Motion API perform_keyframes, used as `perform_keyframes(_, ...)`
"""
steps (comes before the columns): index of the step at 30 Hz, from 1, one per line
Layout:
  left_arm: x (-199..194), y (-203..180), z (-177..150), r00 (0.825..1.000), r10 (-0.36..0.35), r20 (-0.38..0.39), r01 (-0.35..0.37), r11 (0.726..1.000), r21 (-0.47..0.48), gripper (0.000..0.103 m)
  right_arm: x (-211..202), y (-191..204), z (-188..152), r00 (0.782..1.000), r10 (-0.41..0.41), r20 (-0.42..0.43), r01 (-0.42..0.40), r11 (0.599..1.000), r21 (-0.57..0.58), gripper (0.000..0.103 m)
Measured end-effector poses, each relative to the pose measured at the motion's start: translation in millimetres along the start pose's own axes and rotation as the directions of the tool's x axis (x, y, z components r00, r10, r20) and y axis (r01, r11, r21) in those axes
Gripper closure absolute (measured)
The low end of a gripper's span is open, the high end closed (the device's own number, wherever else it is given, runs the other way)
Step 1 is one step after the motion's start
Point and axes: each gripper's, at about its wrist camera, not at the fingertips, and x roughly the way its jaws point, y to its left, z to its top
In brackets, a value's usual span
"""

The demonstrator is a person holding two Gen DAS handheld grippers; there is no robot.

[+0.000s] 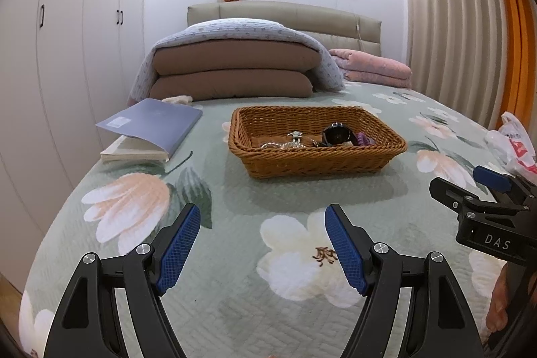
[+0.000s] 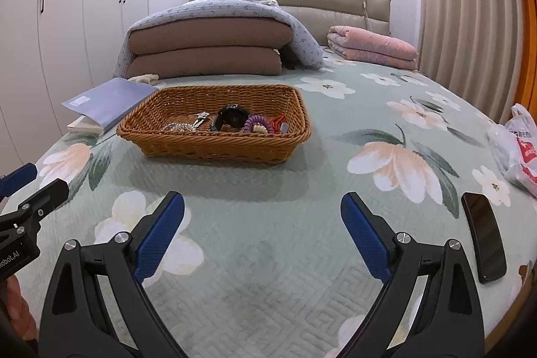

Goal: Organize jewelry

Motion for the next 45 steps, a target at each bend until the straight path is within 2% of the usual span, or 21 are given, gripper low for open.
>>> perform_keyframes(45,5.8,0.7,-2.3,1.0,-0.003,-0.02,0.004,1.0,0.014,0.025,7.7,-0.1,-5.1,1.0,0.004,-0.014,-0.004,1.0,0.004,0.008)
